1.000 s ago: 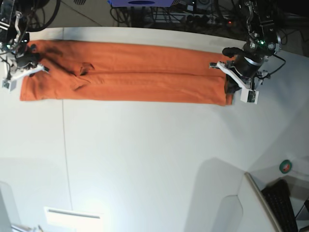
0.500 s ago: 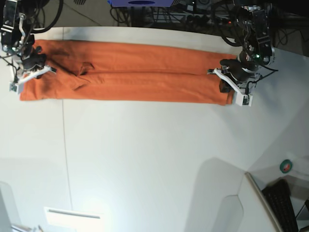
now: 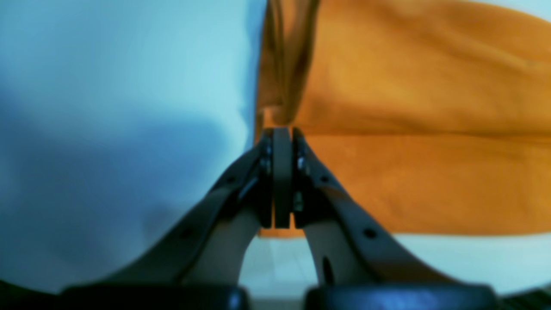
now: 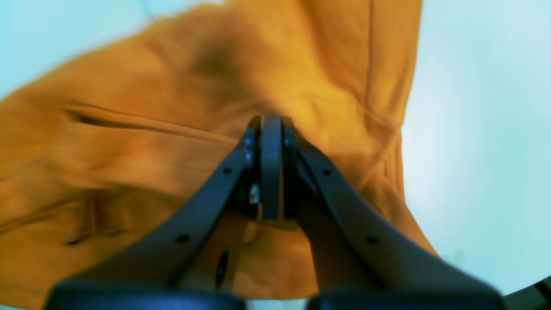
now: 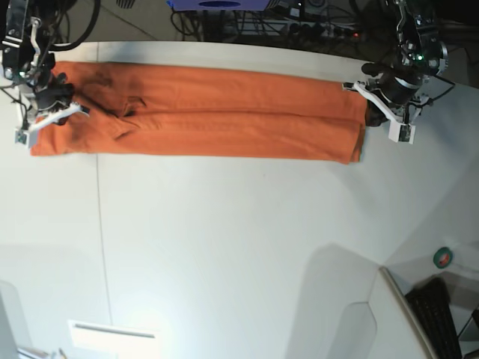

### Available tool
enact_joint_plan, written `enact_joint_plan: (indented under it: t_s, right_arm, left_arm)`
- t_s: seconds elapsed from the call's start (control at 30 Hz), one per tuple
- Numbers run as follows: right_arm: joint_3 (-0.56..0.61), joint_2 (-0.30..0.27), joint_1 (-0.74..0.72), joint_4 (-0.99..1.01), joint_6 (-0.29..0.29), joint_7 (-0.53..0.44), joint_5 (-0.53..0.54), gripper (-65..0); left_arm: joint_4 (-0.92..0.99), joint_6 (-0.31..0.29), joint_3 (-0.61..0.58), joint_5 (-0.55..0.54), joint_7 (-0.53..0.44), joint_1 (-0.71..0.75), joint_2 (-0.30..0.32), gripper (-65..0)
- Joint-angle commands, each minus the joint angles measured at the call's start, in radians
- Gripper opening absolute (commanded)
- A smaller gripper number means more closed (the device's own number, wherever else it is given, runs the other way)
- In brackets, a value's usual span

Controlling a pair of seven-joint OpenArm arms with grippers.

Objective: Layout the t-shirt on the table in an organized manner, then fold the t-shirt properly
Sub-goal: 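Hold both strip ends and pull the grippers apart to straighten it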

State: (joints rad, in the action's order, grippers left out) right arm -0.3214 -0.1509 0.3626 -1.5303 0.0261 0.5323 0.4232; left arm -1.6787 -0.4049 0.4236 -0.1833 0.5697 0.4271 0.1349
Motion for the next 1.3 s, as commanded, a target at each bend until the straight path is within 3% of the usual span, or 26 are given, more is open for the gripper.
enact_joint_plan:
  t_s: [0.0, 0.23, 0.4, 0.6, 0.83, 1.0, 1.27]
  right_arm:
    - [-0.008, -0.016, 0.009, -0.046, 0.002, -0.021, 0.003, -65.0]
    - [0.009, -0.014, 0.011, -0.080, 0.002, -0.016, 0.003, -65.0]
    - [0.075, -0.019, 0.016, -0.074, 0.002, -0.016, 0.003, -65.0]
    - [0.077, -0.020, 0.020, -0.023, 0.002, -0.021, 0.003, -65.0]
    - [0.075, -0.022, 0.020, -0.026, 0.002, -0.022, 0.003, -65.0]
    - [0.084, -0.022, 0.002, -0.013, 0.002, -0.022, 0.003, -65.0]
    - [0.078, -0.039, -0.058, 0.149, 0.002, -0.024, 0.003, -65.0]
  left_arm:
    - [-0.041, -0.004, -0.002, -0.011, -0.012, 0.005, -0.011, -65.0]
    - [0.001, -0.002, 0.004, -0.166, -0.014, -0.098, -0.056, -65.0]
    - [0.216, 0.119, 0.004, -0.078, -0.018, -0.230, -0.056, -65.0]
    - [0.317, 0.119, 0.002, -0.025, -0.018, -0.248, -0.047, -65.0]
    - [0.122, 0.119, 0.004, -0.196, -0.015, -0.119, 0.013, -65.0]
    - [0.071, 0.120, -0.006, -0.267, -0.014, -0.072, 0.012, -65.0]
    - [0.378, 0.120, -0.006, -0.190, -0.020, -0.192, 0.010, -65.0]
